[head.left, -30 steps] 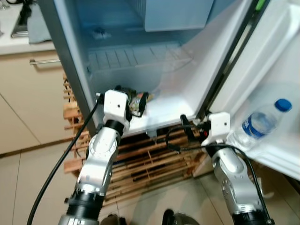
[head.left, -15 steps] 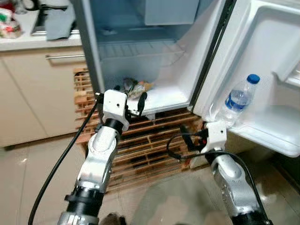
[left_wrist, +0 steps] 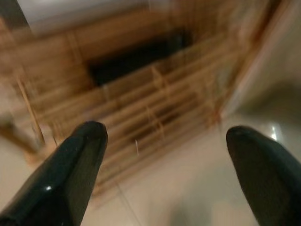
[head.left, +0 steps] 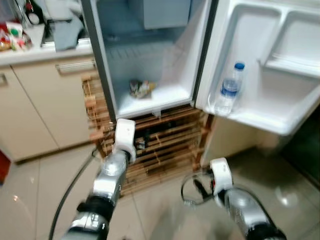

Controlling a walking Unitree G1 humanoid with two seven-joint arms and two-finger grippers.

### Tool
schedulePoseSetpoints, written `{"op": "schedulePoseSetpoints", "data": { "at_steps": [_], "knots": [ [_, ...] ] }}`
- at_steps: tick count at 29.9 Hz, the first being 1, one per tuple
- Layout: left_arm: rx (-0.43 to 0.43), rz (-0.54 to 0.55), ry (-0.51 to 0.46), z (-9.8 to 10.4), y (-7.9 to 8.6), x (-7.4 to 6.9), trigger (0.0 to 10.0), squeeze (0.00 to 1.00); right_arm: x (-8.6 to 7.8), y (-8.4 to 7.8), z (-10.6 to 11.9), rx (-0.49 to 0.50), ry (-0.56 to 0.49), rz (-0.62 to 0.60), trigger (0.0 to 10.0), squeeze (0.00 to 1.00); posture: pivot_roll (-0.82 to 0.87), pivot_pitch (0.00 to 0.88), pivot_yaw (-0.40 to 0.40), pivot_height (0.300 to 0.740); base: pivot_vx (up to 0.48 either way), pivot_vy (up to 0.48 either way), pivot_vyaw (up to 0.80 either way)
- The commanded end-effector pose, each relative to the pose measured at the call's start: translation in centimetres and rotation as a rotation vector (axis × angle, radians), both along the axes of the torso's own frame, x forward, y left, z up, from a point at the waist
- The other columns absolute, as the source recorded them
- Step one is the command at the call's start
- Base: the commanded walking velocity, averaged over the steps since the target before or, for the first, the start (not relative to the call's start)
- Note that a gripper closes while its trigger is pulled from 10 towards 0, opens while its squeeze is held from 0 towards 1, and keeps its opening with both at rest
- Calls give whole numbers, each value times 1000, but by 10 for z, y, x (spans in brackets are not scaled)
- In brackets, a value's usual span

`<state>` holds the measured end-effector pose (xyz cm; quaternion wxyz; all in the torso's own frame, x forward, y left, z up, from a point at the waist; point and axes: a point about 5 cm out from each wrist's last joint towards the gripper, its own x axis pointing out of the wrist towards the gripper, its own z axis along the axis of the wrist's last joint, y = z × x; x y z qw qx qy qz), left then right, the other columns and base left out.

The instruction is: Restocking fridge

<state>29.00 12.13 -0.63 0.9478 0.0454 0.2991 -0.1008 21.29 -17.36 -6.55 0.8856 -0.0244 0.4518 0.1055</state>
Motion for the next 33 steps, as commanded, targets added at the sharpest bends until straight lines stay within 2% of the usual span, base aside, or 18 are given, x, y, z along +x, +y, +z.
{"op": "schedulePoseSetpoints", "data": {
  "at_steps": [1,3,5,6,7,8,11,12,15,19,23,28,33],
  "knots": [
    [58,-16,119,-16,1,-12,10000,0,9,-6,4,-54,-9,-12,10000,0,-60,0,-13,740,0,0,0],
    [111,-29,339,-48,9,-50,10000,0,-9,-15,-8,-113,102,-44,10000,0,-78,0,-9,740,0,0,0],
    [171,-65,472,-66,20,-77,10000,0,-23,-21,-15,-149,187,-55,10000,0,-128,0,20,740,0,0,0],
    [185,-81,520,-71,27,-87,10000,0,-26,-22,-17,-157,220,-16,10000,0,-142,0,28,740,0,0,0],
    [185,-81,520,-71,27,-87,10000,0,-26,-22,-17,-157,220,-16,10000,0,-142,0,28,740,0,0,0],
    [194,-70,557,-75,36,-94,10000,0,-23,-21,-15,-143,225,1,10000,0,-147,0,26,740,0,0,0],
    [180,-21,549,-74,41,-93,10000,0,-10,-20,-8,-106,178,-49,10000,0,-144,0,22,740,0,0,0],
    [142,45,547,-73,40,-90,10000,0,1,-17,-3,-41,149,-123,10000,0,-123,0,9,740,0,0,0],
    [152,42,559,-72,33,-88,10000,0,7,-10,0,2,147,-117,10000,0,-95,0,-7,740,0,0,0],
    [133,45,563,-72,28,-87,10000,0,0,-9,-4,-21,193,-73,10000,0,-89,0,-11,740,0,0,0],
    [79,89,568,-71,25,-85,10000,0,-9,-11,-9,-23,221,-106,10000,0,-75,0,-19,740,0,0,0],
    [21,136,535,-65,19,-74,10000,0,-3,-11,-5,29,200,-174,10000,0,-64,0,-41,740,0,0,0],
    [5,135,528,-64,15,-72,10000,0,2,-11,-2,62,184,-209,10000,0,-57,0,-51,740,0,0,0]
  ]
}}
